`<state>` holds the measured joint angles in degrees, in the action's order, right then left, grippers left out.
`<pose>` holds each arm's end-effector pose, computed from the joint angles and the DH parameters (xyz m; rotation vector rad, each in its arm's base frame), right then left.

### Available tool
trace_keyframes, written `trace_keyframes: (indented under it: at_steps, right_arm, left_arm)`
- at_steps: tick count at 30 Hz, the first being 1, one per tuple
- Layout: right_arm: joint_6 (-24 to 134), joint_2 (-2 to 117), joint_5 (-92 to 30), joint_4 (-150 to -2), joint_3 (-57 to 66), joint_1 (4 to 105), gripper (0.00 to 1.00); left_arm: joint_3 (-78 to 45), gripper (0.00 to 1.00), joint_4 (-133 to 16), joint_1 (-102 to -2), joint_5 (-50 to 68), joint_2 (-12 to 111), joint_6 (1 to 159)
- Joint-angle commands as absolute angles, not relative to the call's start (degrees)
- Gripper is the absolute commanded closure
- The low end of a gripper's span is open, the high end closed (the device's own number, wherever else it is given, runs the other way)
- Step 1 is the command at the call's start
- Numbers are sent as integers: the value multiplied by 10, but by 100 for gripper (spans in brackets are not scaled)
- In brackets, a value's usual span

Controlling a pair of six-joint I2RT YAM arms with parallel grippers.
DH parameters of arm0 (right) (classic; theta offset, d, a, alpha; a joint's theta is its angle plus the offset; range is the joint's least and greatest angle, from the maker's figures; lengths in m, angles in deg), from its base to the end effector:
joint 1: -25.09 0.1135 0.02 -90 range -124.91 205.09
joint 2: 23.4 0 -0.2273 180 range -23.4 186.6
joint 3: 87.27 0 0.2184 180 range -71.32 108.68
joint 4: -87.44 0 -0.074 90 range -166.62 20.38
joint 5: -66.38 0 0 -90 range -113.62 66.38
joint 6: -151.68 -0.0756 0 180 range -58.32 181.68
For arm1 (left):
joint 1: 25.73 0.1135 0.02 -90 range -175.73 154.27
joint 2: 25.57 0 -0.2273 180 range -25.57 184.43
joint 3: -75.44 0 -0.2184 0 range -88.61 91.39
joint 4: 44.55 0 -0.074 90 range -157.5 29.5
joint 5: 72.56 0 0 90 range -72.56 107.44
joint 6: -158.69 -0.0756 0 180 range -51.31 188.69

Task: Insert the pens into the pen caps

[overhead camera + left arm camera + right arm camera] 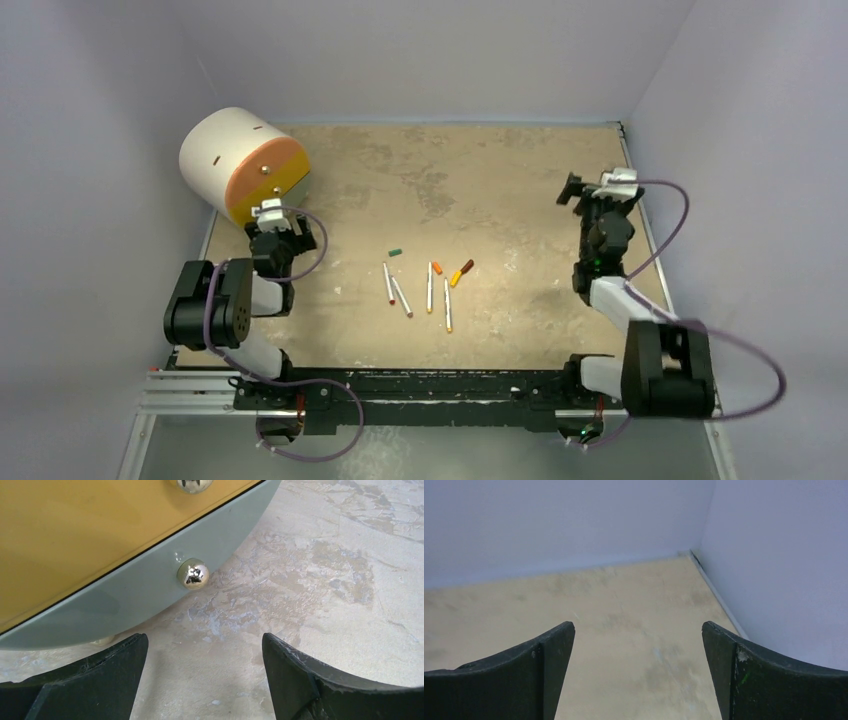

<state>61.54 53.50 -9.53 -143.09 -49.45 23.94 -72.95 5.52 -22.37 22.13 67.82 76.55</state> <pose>0.2820 -0.0241 0.2265 0.2215 1.3615 -0.1833 0.2821 0.0228 0.1177 -0.2322 1.7592 0.0159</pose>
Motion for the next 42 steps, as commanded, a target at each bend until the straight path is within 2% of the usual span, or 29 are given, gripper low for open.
trace_keyframes:
  at_steps: [1, 4, 7, 10, 13, 14, 15, 17, 18, 21, 23, 24, 26, 27, 28, 29, 31, 33, 35, 36, 37, 38, 39, 42]
  right_arm:
    - [493, 376, -225, -1194, -372, 238, 0]
    - [435, 348, -356, -1129, -355, 243, 0]
    - [407, 338, -412, -1068, -352, 259, 0]
    - [350, 320, -508, -1093, -382, 260, 0]
    - [240, 324, -575, -1225, -427, 260, 15]
    - [213, 328, -588, -1243, -432, 260, 25]
    - [191, 332, -596, -1269, -440, 260, 43]
    - [180, 328, -591, -1302, -451, 260, 92]
    - [196, 327, -578, -1281, -445, 260, 100]
    - [317, 331, -517, -1072, -357, 269, 100]
    - [396, 325, -436, -970, -308, 286, 100]
    - [420, 320, -401, -938, -291, 291, 84]
    - [454, 308, -350, -896, -268, 291, 40]
    - [464, 305, -332, -883, -261, 291, 27]
    - [466, 305, -320, -872, -254, 291, 19]
    - [450, 313, -340, -848, -244, 290, 15]
    - [428, 350, -353, -789, -209, 283, 16]
    - [384, 378, -374, -782, -196, 282, 32]
    - [362, 393, -407, -788, -196, 282, 52]
    - [352, 394, -415, -801, -203, 281, 70]
    - [342, 394, -420, -813, -212, 280, 82]
    - [341, 393, -432, -824, -220, 280, 87]
    - [346, 391, -453, -831, -228, 280, 86]
    - [386, 365, -456, -856, -255, 284, 58]
  left_arm:
    - [-696, 16, -23, -227, 205, 594, 753]
    - [-684, 16, -75, -242, 205, 538, 755]
    - [-651, 16, -90, -245, 163, 533, 848]
    - [-645, 16, -60, -244, 139, 518, 1091]
    - [-620, 16, 12, -247, 33, 543, 1243]
    - [-620, 16, 79, -248, 1, 560, 1292]
    - [-619, 16, 153, -245, -21, 583, 1344]
    - [-607, 16, 260, -238, -47, 626, 1439]
    - [-593, 16, 295, -237, -52, 644, 1476]
    - [-535, 16, 217, -239, -61, 647, 1476]
    - [-494, 16, 47, -247, -34, 600, 1372]
    - [-467, 16, -61, -256, -5, 558, 1296]
    - [-396, 16, -277, -286, 92, 510, 1146]
    - [-362, 16, -358, -301, 144, 501, 1085]
    - [-328, 16, -416, -311, 181, 499, 1039]
    - [-304, 16, -452, -313, 201, 498, 1018]
    - [-290, 16, -467, -313, 246, 488, 1031]
    - [-299, 16, -459, -308, 298, 466, 1070]
    - [-308, 16, -442, -299, 298, 443, 1085]
    - [-312, 16, -444, -299, 315, 428, 1105]
    - [-317, 16, -451, -298, 344, 413, 1127]
    - [-321, 16, -458, -296, 363, 400, 1147]
    - [-323, 16, -456, -294, 358, 390, 1144]
    - [-318, 16, -448, -292, 306, 383, 1106]
